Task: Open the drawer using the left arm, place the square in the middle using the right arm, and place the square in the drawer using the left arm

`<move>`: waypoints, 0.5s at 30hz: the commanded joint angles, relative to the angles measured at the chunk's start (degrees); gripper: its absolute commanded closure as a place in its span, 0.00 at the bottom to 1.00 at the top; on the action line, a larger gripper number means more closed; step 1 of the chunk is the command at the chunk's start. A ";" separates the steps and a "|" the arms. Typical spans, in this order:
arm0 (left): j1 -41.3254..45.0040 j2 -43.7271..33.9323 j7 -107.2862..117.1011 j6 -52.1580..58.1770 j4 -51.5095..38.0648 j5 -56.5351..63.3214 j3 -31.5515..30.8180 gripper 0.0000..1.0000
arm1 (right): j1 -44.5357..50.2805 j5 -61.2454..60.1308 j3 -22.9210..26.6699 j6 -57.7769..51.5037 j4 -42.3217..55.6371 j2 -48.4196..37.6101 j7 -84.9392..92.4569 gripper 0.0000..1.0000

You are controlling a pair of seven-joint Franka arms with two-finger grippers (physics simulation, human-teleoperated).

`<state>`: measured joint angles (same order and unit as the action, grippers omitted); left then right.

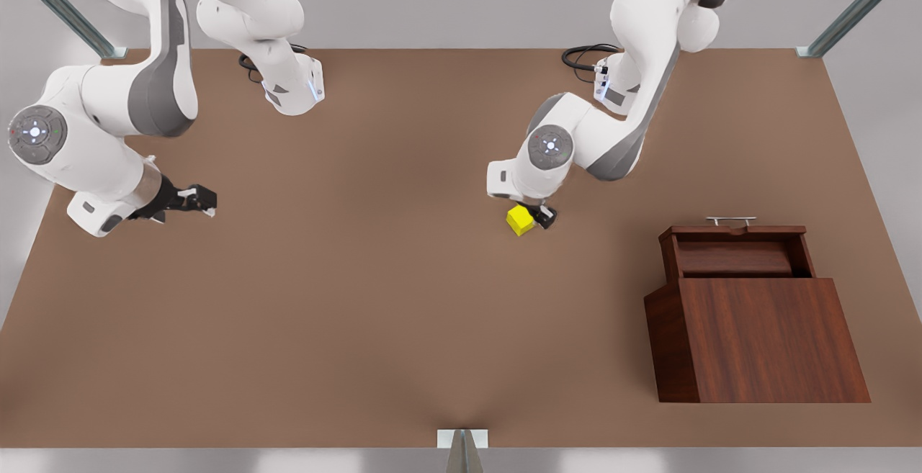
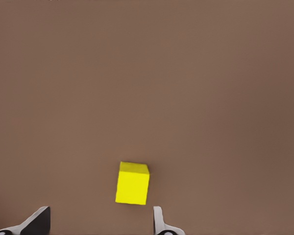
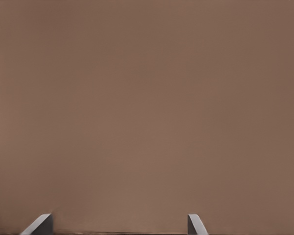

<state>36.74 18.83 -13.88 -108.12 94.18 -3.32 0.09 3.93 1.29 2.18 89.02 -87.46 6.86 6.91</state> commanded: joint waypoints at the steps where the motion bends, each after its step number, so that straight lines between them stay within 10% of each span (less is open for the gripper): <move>1: 0.35 0.07 0.08 -0.85 0.73 3.32 0.00 0.00 | -1.03 0.55 0.10 0.01 1.14 0.35 0.38 0.00; 15: 3.08 1.74 0.17 -23.18 22.36 6.83 0.00 0.00 | -2.53 -1.29 1.86 2.03 4.14 0.88 -0.23 0.00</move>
<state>39.90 20.91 -13.71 -131.29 116.59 3.44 0.09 0.87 0.00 4.03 91.05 -83.32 7.82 6.68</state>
